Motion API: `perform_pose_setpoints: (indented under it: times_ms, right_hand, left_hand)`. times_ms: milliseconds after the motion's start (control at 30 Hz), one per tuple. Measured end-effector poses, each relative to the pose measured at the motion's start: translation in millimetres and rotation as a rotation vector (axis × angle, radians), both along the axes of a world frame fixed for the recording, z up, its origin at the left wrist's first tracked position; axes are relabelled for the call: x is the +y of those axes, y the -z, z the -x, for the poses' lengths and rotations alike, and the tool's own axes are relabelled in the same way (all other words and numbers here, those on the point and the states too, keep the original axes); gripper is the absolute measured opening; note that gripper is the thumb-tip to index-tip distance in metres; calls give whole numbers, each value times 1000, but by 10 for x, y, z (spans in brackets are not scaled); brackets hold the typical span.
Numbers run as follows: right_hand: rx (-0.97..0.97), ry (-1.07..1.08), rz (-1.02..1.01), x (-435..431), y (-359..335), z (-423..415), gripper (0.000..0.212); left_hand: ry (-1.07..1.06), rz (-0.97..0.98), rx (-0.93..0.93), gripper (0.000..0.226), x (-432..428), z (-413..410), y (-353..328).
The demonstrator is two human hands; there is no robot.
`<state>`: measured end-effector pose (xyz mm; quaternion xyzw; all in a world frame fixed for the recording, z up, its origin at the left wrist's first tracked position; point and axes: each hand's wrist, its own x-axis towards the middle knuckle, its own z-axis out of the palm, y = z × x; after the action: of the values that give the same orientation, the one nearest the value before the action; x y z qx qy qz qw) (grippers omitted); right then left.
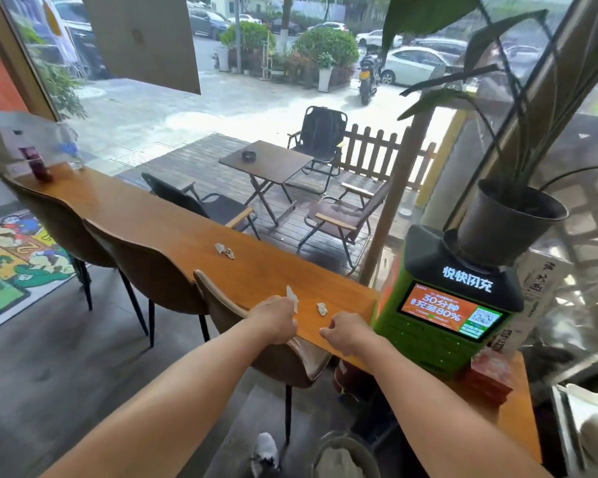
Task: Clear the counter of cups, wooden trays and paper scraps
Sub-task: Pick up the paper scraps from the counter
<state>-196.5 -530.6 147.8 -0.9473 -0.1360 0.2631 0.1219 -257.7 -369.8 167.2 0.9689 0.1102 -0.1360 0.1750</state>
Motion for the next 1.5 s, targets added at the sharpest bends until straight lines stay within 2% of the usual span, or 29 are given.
perform_pose_setpoints:
  times_ms: [200,400,533,667,767,967,1133,1400,1500]
  right_hand:
    - [36,-5,-9,383,272,-642,31]
    - [124,118,-32,541,597,-1389,36]
    - [182,207,-17,564,861,-1704,39]
    - [216,285,7,549,1152,-1782,43]
    - [246,343,23,534,1351,-1787,45]
    - [285,475,49,583,1614,-1760,37]
    - [239,548,19,677,1798,-1785,34]
    - [111,607,-34,899,2043,-1812,48]
    - [69,577,14,963,2089,-1806,39]
  left_hand:
    - [-25,8,23,26,426,-614,161]
    - [17,14,166,23,802,-1343,531]
    - [49,63,229,31,964,-1698,826]
    - [91,89,288,28,1018,-1869,1185]
    - [136,109,318,34,996,-2018,1421]
    - [244,138,325,36,1007,-2268,1805]
    - [190,151,274,38,1108,-2410,2009]
    - [227,56,208,65,1114,-2474,2318]
    - [259,29,195,65,1091,-2446,2387]
